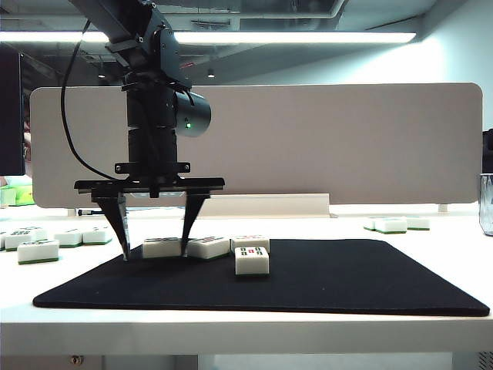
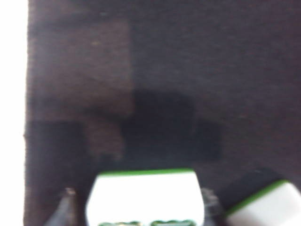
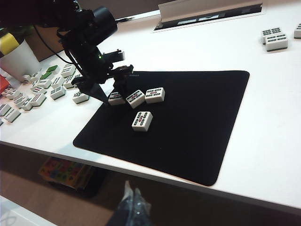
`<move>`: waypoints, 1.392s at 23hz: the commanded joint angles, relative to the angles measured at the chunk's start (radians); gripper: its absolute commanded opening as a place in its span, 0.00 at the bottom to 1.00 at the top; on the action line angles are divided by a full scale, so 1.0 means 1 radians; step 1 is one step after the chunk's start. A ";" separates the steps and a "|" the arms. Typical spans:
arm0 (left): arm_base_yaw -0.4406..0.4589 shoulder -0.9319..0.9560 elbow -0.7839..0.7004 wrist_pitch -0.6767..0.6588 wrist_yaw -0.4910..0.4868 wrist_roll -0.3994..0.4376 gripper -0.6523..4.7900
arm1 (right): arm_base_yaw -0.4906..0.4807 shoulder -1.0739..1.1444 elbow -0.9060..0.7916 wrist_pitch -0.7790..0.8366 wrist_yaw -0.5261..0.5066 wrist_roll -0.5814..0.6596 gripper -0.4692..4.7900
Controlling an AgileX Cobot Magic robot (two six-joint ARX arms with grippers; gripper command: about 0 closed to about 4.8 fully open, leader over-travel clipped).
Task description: Arrange four mahjong tiles into a neat stack, creating two layers of paired tiles.
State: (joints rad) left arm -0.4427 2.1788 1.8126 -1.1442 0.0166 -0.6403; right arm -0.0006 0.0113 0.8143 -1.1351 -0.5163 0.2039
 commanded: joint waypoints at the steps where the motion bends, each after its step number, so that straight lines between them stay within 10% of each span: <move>1: -0.001 0.003 0.002 0.000 0.003 0.037 0.61 | 0.000 -0.012 0.003 0.010 0.002 -0.003 0.09; 10: 0.000 -0.050 0.004 -0.013 0.002 0.351 0.48 | 0.000 -0.012 0.003 0.010 0.002 -0.003 0.09; 19: 0.001 -0.063 0.004 -0.012 0.007 0.386 0.46 | 0.000 -0.012 0.003 0.010 0.002 -0.003 0.09; 26: -0.074 -0.141 0.003 -0.114 0.019 1.017 0.46 | 0.000 -0.012 0.003 0.011 0.014 -0.003 0.09; 32: -0.128 -0.137 0.002 -0.107 0.141 1.317 0.46 | 0.000 -0.012 0.003 0.010 0.021 -0.003 0.09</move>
State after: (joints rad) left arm -0.5556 2.0457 1.8130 -1.2541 0.1455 0.5991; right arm -0.0010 0.0113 0.8143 -1.1351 -0.4969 0.2035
